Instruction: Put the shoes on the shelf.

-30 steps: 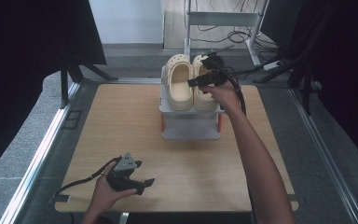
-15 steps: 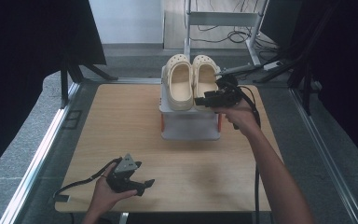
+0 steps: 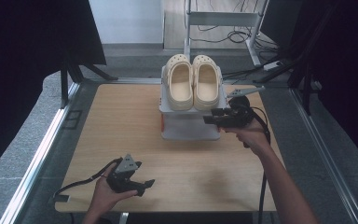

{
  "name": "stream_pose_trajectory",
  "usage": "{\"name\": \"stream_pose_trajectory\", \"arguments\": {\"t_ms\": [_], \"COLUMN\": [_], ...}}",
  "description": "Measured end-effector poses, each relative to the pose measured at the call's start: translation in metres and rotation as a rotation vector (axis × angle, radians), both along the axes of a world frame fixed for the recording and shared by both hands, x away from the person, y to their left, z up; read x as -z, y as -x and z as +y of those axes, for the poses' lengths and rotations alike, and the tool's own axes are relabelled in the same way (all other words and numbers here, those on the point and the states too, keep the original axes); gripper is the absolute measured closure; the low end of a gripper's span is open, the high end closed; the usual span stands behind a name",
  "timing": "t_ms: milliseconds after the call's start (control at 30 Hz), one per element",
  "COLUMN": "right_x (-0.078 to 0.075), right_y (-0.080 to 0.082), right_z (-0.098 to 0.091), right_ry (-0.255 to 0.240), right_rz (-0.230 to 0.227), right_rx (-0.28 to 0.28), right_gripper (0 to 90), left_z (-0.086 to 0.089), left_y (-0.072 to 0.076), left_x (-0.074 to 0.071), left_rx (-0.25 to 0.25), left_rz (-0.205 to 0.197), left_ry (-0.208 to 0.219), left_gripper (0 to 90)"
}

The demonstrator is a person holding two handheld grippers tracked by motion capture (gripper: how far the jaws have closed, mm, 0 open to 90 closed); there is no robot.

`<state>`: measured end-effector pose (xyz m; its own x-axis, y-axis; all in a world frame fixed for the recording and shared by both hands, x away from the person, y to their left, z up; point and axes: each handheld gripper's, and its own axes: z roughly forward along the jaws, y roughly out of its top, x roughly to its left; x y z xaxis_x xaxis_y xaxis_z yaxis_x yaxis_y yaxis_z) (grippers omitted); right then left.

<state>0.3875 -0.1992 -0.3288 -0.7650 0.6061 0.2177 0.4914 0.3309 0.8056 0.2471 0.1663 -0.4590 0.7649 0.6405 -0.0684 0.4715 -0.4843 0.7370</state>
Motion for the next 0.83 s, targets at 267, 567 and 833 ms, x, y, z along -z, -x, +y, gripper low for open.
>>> {"name": "stream_pose_trajectory", "arguments": {"t_ms": [267, 567, 833], "right_x": [0.037, 0.061, 0.063], "right_y": [0.024, 0.026, 0.031], "right_z": [-0.013, -0.017, -0.014], "right_ry": [-0.020, -0.005, -0.010], "right_rz": [-0.016, -0.009, -0.040], "right_rx": [-0.011, 0.007, 0.017], "right_gripper": [44.9, 44.1, 40.6], "left_z": [-0.001, -0.004, -0.004], "left_y": [0.000, -0.001, -0.001], "left_x": [0.000, 0.002, 0.002], "left_rx": [-0.002, 0.000, 0.000], "left_rz": [0.001, 0.006, 0.004], "left_ry": [-0.002, -0.006, -0.007], "left_gripper": [18.4, 18.4, 18.3]}}
